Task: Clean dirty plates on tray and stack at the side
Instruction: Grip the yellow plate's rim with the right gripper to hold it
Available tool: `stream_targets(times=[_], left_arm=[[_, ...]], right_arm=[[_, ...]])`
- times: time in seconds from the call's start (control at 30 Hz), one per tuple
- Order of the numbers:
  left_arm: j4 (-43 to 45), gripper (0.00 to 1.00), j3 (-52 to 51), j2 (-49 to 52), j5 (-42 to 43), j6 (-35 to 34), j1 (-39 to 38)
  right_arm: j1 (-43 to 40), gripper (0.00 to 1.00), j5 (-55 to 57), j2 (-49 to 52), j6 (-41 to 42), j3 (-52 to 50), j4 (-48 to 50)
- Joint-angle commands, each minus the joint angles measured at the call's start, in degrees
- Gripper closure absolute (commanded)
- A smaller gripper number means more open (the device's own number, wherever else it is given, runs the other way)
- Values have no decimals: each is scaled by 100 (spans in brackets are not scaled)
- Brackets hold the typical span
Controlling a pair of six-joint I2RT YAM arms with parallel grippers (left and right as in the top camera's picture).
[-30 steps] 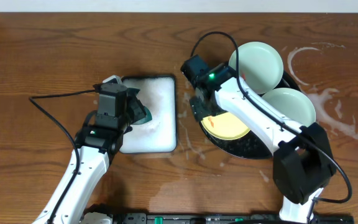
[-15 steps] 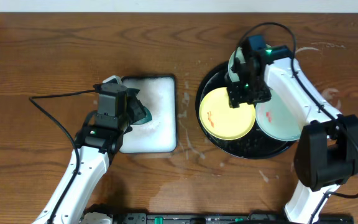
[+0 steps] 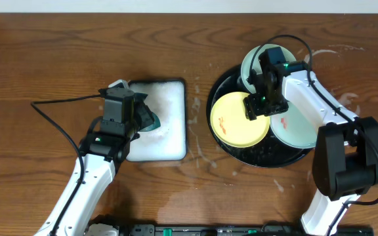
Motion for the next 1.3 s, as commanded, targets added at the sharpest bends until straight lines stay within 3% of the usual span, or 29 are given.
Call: stream_targets(times=[0.0,0.13,0.27,0.4,0.53,0.7,0.87,1.27], left_arm=[[-11,92,120,-31,-70,81,24],[2,93,120,-33,-70,79,24],[11,93,120,-33,-70,79,24],[9,93,120,-33,-70,79,24],[9,93,120,-33,-70,79,24],[7,93,120,-33,-68,79,24],[7,92,120,-33,-68,79,24],[7,92,120,-33,-70,79,24]], right_arm=[[-35,28,136,-59,17,92,-15],[-35,28,339,-74,17,358,-118],[-35,19,363,-74,15,439,57],[-35,27,533,-74,13,437,282],[-35,25,592,-72,17,409,306],[-81,16,595,-68,-31,295,343],[-177,24,592,-66,-50,286,350],[-216,25,546,-37,-155,-125,763]])
